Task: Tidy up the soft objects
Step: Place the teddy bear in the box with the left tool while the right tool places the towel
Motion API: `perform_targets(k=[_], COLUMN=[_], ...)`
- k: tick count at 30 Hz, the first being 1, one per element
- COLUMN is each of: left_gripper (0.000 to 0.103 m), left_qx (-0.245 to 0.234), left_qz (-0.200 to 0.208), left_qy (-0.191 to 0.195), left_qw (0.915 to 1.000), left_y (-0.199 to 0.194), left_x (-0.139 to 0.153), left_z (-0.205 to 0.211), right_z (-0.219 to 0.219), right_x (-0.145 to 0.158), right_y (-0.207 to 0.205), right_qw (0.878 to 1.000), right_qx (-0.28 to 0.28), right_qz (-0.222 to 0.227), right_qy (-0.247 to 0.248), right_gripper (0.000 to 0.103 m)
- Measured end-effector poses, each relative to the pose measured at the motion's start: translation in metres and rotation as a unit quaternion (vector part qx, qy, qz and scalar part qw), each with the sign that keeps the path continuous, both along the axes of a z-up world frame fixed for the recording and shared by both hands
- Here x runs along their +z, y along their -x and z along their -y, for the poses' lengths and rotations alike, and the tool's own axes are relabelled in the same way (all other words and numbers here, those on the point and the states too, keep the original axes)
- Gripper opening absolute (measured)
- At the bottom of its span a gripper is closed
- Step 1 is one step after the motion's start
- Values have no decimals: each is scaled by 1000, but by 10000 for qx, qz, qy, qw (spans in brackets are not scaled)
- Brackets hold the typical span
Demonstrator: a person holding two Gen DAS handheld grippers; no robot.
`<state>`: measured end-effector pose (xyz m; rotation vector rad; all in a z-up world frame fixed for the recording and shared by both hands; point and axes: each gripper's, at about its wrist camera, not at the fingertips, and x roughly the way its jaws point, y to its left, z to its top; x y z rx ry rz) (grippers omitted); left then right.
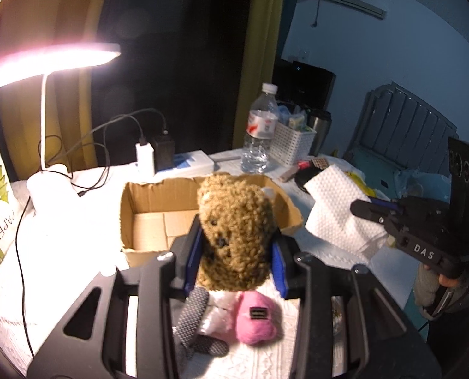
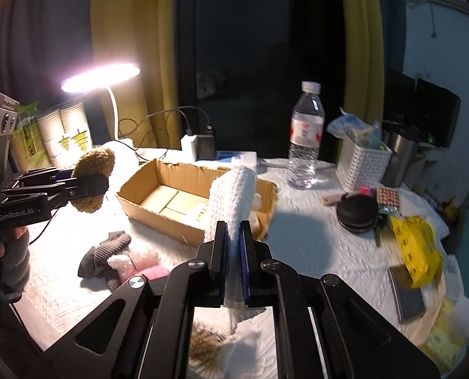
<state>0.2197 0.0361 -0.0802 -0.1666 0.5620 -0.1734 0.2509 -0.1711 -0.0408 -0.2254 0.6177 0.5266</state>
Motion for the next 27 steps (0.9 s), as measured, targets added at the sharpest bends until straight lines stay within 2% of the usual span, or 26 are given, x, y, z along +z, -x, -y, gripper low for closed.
perform_targets(k=[15,27], left_gripper=[38,38], left_qx=[405,548], left_qz=[46,-64], left_qy=[121,140], left_qw=[9991,9984], left_y=[-14,-46], left_x=[-7,-19], left_z=[-43,-55], right_z=[-83,-102], right_x=[-11,-33], right_y=[-28,-71], right_qw=[9976,9968], right_qx=[686,759], right_qz=[-19,-217], right_qy=[132,102], right_gripper=[8,8])
